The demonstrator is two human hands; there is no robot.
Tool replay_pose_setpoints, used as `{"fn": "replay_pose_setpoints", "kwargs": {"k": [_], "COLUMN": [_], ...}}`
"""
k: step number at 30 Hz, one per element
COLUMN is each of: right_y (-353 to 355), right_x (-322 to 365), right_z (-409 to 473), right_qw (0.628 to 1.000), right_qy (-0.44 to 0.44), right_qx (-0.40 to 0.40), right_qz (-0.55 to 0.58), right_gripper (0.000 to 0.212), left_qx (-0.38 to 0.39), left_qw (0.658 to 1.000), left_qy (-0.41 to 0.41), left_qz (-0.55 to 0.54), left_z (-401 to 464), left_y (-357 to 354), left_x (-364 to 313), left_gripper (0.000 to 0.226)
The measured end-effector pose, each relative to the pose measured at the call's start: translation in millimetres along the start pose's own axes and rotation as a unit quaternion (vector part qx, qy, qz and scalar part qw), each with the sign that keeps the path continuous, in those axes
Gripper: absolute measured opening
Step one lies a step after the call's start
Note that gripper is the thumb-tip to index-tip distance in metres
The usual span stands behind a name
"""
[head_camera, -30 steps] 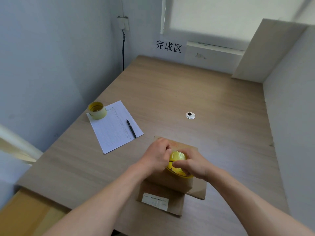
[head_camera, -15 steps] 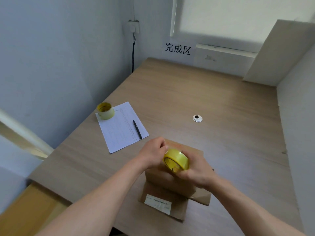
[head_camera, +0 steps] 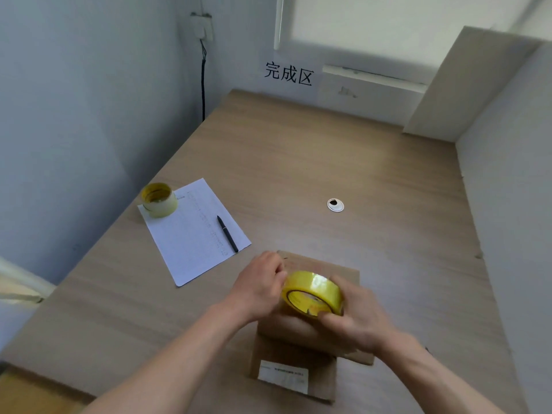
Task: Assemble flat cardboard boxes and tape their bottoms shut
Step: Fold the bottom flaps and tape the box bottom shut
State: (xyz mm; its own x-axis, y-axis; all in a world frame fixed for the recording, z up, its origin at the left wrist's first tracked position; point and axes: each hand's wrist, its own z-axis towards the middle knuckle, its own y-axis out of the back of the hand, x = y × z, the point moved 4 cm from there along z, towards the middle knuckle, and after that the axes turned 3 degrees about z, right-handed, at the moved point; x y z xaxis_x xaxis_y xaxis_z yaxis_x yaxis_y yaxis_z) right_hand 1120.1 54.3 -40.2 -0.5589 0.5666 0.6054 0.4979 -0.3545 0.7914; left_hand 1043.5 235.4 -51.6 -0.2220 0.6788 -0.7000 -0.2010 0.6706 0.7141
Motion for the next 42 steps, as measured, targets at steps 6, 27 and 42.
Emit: {"fn": "replay_pose_setpoints", "kwargs": {"k": [6,27,42], "right_y": [5.0,-10.1,-19.7], "right_x": [-17.2,-12.8,-14.8], "right_z": [17.7,17.6,18.1], "right_qw": [0.981,0.98,0.987], "right_qy": [-0.109,0.028,0.081], "right_qx": [-0.016,-0.154,-0.113], "right_qz": [0.158,0.121,0.08], "right_gripper": [0.024,0.03,0.043], "left_qx": [0.051,0.044,0.146], "left_qw": [0.986,0.903,0.926], "left_qy": [0.147,0.333,0.309], "left_qz": [-0.053,-0.269,-0.162], "left_z": [21.4,6.0,11.3], "left_y": [-12.3,-12.9,-34.1], "left_x": [10.6,54.3,69.6], "left_gripper": [0.025,0.018,0.025]}}
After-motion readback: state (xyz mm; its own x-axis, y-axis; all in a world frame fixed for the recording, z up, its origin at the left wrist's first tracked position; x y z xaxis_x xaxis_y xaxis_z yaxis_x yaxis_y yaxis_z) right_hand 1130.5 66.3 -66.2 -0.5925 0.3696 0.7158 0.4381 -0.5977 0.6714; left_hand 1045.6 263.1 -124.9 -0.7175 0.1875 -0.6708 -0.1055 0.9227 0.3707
